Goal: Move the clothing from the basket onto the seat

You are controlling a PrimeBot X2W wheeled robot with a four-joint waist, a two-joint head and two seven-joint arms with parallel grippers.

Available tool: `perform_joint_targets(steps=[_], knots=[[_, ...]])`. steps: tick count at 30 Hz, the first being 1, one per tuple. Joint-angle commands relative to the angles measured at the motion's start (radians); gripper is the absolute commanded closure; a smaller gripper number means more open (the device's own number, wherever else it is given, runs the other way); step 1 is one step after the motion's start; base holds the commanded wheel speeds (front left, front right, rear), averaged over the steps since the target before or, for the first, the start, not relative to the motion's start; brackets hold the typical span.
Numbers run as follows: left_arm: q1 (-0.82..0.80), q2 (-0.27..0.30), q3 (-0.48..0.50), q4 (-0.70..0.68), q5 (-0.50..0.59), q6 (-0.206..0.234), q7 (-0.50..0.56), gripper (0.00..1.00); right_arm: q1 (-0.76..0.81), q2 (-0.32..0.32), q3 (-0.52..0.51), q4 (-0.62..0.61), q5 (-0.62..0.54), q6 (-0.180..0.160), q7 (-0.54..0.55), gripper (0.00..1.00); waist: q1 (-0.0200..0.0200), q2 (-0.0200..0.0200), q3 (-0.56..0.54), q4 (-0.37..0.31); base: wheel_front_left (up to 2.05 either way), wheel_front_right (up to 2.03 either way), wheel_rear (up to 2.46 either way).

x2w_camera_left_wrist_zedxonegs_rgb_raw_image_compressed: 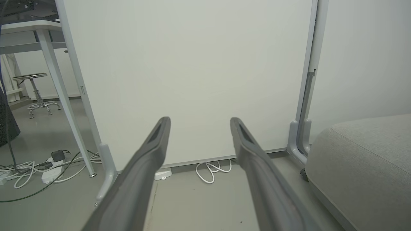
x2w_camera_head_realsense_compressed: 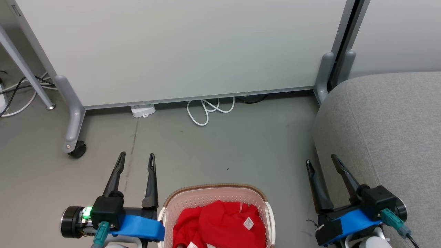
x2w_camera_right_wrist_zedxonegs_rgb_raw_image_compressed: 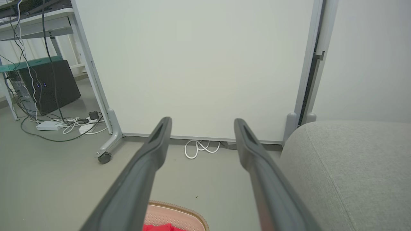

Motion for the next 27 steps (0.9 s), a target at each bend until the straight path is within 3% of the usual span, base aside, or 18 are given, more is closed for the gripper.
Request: perform_joint_targets(steps=[1,27], knots=[[-0.011,0.004,-0.001,-0.003,0.022,0.006,-0.008,0.00,-0.014,-0.006,0.002,0.004,-0.018,0.002,-0.011,0.00,0.0000,0.0000,0.000,0.000,0.00,0.00,0.00],[-0.014,-0.002,0.004,0.017,0.037,-0.010,-0.014,0.00,-0.017,-0.006,-0.013,0.037,-0.006,0.002,-0.017,0.00,0.0000,0.0000,0.003,0.002,0.00,0.00,0.00]])
